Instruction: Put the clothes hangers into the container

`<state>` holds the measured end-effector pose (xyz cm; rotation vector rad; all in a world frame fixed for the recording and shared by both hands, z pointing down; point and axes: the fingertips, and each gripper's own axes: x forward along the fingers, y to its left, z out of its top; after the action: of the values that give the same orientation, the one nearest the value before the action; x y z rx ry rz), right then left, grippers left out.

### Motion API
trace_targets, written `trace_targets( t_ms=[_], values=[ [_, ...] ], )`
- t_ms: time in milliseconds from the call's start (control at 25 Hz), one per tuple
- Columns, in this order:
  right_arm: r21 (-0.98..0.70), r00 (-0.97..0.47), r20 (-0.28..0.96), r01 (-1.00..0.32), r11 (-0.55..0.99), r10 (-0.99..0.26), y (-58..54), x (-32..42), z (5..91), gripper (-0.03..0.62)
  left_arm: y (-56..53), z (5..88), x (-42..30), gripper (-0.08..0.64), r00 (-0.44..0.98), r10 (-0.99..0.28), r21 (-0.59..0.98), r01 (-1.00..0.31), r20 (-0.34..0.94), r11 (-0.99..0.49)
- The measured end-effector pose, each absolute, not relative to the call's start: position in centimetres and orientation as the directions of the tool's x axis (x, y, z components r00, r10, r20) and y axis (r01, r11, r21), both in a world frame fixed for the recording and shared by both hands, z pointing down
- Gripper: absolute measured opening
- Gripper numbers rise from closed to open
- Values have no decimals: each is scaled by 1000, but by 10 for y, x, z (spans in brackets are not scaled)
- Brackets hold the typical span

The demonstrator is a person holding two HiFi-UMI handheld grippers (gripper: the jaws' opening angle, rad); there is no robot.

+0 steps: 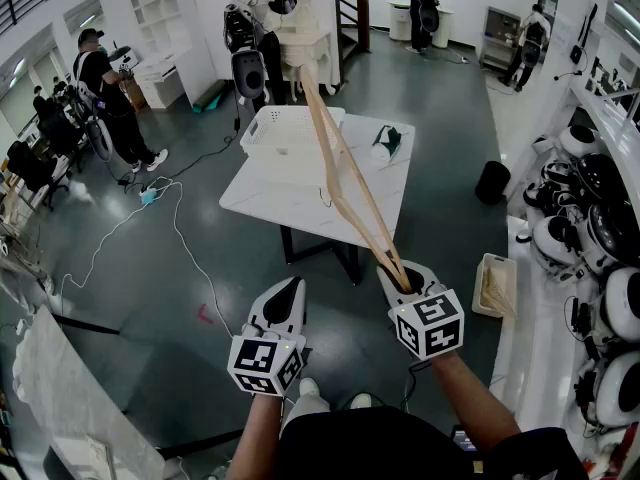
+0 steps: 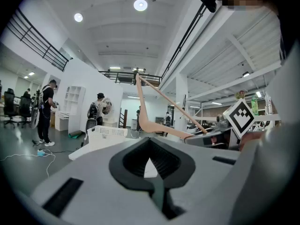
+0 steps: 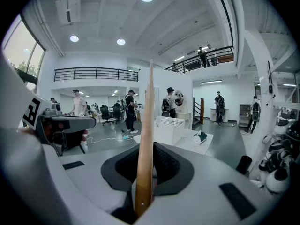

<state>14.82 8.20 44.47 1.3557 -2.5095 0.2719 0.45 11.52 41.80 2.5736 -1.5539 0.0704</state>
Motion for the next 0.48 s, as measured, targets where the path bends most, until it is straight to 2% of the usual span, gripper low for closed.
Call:
trace_targets(
  t_ms=[480],
  values=[
    [-63,-545,319,-829,556,-776,87,163,445,61,121,418,23,3,471,-875,92,-881,113,-463]
  ],
)
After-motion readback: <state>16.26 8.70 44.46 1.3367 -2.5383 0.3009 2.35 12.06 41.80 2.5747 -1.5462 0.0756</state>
